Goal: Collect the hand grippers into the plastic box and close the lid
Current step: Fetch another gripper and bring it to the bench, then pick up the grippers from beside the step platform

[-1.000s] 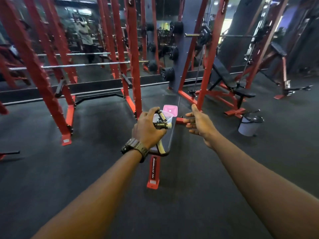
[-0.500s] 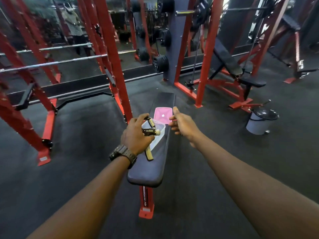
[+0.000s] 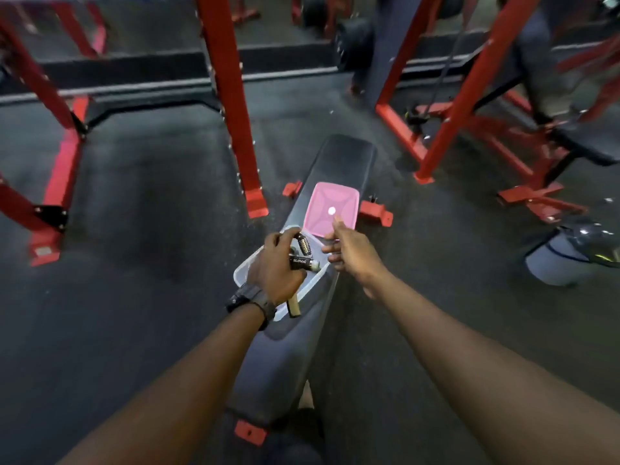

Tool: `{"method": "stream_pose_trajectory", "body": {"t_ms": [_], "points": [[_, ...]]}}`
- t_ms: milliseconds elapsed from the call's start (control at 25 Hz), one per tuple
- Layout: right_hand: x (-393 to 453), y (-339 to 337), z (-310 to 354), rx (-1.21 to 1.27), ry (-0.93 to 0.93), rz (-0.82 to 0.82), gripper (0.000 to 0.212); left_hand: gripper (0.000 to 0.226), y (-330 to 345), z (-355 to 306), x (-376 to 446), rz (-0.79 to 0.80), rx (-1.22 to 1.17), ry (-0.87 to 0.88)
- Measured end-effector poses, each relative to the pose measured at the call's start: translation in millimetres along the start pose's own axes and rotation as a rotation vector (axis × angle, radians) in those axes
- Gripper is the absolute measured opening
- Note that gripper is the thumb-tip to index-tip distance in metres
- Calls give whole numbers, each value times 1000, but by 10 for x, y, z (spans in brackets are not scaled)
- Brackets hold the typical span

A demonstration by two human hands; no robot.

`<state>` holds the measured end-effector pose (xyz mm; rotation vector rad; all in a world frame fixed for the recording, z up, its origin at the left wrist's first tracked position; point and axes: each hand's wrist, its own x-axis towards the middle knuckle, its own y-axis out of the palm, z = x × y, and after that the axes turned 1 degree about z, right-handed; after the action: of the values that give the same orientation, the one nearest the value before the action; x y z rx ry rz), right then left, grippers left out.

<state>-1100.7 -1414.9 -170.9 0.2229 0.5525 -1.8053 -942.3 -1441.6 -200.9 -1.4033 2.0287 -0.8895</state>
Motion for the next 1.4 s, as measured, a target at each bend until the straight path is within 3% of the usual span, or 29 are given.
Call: {"method": "stream_pose_trajectory", "body": {"t_ms": [280,400,600,760,840,920,1120,1280,1400], "points": [[1755,414,-677,-127,96,109,55,76,1118,943,1324,67,-14,-207],[2295,667,-1019,-195,160,171,74,77,1648,1311,1586,89,-24,-304],[2680,788,-1433,-283,206,219,51,79,2190,1679,1754,106,22,-361],[2684,833,-1405,-340,185,235,59,73,2068,1581,1724,53,-19,-291],[2598,857,-1173,-358,145,259,64,66,1595,1456,1616,-84,-130,-374],[2413,956,-710,-352,89,341,61,61,834,1314,1394,-322,-213,-449],[1407,1694,1321,-302,-263,644,82,43,-1655,683,393,-963,-316,-523],[-255,2302,2931,-108,-560,1012,44,31,-3250,-38,-1028,-1375,-207,-481],[-1454,2622,3333,-69,-683,1241,40,29,-3778,-463,-2127,-1622,-172,-481]]}}
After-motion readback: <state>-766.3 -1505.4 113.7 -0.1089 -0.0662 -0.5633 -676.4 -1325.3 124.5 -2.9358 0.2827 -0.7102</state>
